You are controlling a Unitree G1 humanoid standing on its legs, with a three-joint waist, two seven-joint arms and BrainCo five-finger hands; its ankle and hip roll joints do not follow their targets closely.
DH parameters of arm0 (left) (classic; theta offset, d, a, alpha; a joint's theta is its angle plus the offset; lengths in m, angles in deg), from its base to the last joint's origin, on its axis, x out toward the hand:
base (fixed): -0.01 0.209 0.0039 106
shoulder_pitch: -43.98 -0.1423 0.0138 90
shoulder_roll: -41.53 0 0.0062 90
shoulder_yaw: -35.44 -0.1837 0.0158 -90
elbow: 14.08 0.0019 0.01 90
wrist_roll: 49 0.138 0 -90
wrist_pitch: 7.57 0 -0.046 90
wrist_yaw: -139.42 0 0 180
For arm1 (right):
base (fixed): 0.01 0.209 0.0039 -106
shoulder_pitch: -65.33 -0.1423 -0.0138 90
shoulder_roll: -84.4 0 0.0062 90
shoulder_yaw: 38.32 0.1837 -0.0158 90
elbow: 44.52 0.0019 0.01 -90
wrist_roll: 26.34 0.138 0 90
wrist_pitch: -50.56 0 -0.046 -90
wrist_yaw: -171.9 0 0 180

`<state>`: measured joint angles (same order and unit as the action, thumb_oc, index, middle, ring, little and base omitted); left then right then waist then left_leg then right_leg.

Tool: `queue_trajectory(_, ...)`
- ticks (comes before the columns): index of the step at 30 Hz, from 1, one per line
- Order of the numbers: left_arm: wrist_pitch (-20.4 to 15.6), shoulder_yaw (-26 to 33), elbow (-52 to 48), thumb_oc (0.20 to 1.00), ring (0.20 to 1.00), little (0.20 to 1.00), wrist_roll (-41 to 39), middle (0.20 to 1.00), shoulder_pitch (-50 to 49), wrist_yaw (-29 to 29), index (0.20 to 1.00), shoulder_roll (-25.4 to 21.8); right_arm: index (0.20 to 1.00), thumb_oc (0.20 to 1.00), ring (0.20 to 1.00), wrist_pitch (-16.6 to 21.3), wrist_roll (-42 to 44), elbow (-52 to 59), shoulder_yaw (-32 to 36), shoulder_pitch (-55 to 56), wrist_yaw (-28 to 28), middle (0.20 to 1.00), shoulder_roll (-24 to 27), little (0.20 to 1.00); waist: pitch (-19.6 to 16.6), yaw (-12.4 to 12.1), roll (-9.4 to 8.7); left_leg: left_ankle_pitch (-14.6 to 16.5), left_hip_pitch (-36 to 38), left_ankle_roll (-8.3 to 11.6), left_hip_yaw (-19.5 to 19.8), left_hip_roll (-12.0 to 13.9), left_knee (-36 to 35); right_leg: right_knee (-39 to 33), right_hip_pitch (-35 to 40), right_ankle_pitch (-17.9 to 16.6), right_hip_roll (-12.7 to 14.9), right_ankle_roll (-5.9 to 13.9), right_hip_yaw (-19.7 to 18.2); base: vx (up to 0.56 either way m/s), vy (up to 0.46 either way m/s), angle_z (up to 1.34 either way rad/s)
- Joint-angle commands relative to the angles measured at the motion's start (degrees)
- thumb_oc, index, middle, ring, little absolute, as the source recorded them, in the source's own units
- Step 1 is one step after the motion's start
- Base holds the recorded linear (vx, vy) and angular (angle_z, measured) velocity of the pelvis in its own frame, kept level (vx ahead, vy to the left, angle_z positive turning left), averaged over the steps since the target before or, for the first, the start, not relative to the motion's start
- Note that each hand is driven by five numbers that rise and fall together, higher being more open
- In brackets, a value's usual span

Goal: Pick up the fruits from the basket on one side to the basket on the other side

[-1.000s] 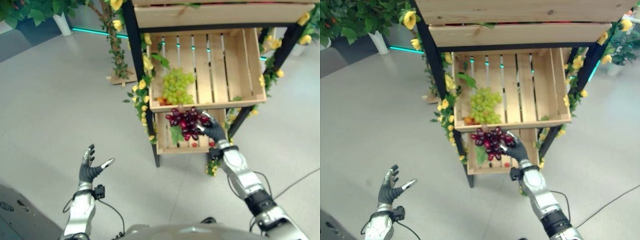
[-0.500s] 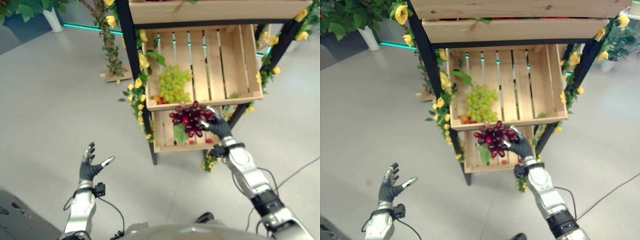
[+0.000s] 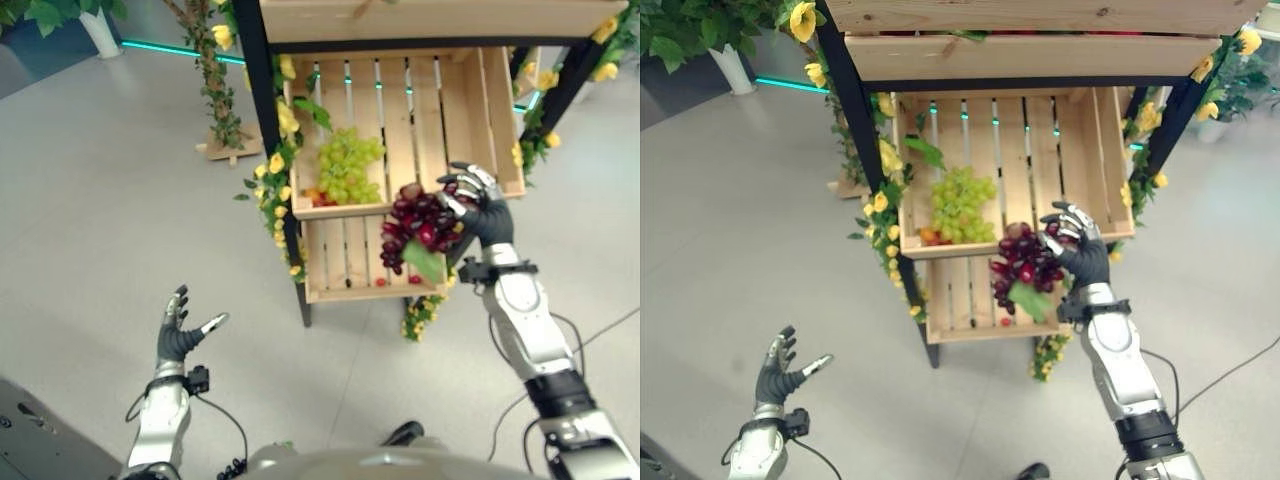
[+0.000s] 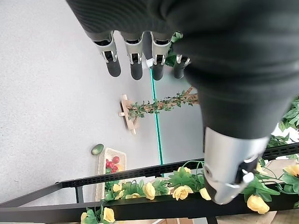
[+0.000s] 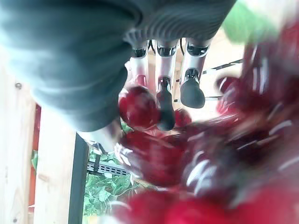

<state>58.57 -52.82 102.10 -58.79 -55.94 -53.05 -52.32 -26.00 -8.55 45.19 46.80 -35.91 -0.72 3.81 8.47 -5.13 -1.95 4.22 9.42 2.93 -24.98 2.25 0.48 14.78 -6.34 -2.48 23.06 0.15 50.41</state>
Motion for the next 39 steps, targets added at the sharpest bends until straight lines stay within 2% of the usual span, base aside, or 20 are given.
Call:
queue_trajectory(1,-1.56,2.04,-2.96,1.000,1.000,1.000,-0.22,1.000,0.82,-0.40,1.000,-2.21,0.200,0.200,0.200,5.28,1.73,5.08,3.56,-7.54,1.22,0.200,-0.35,0.200,-1.67,-0.13,-2.04,-0.57,-3.23,-0.13,3.22,-0.74,-0.21,-4.12,5.43,-10.51,6.08,13.09,-2.30,0.00,0.000,0.00)
queue_trajectory(15,-1.09,0.23,-2.59,1.000,1.000,1.000,-1.73,1.000,0.74,1.11,1.000,-3.42,0.200,0.200,0.200,3.31,3.30,-4.44,-1.16,-17.25,2.35,0.200,0.61,0.200,-2.06,-1.36,-2.27,-0.28,-2.87,-0.08,3.24,-0.78,-0.03,-4.12,5.46,-10.74,6.04,13.06,-2.38,0.00,0.000,0.00)
queue_trajectory(28,-0.43,-0.64,-2.57,1.000,1.000,1.000,-2.41,1.000,0.50,2.47,1.000,-4.33,0.200,0.200,0.200,2.07,4.04,-5.63,-4.24,-24.18,1.93,0.200,2.65,0.200,-2.06,-2.09,-2.83,-0.22,-2.62,0.05,3.18,-0.61,-0.20,-4.09,5.49,-10.82,5.73,13.06,-2.29,0.00,0.000,0.00)
queue_trajectory(34,-0.29,-1.05,-2.47,1.000,1.000,1.000,-2.89,1.000,0.45,2.68,1.000,-4.90,0.200,0.200,0.200,1.88,5.10,-8.21,-5.48,-30.31,2.83,0.200,4.34,0.200,-2.27,-2.47,-3.21,-0.30,-2.55,0.11,3.26,-0.68,-0.27,-4.37,5.70,-11.10,5.49,13.08,-2.10,0.00,-0.001,-0.01)
queue_trajectory(39,-0.24,-1.63,-2.48,1.000,1.000,1.000,-4.14,1.000,0.13,3.33,1.000,-5.92,0.200,0.200,0.200,1.07,5.93,-14.41,-7.41,-39.71,5.00,0.200,7.11,0.200,-2.62,-2.92,-3.65,-0.41,-2.64,0.30,3.23,-0.62,-0.37,-4.82,5.84,-11.38,5.13,13.10,-2.05,0.00,0.000,0.00)
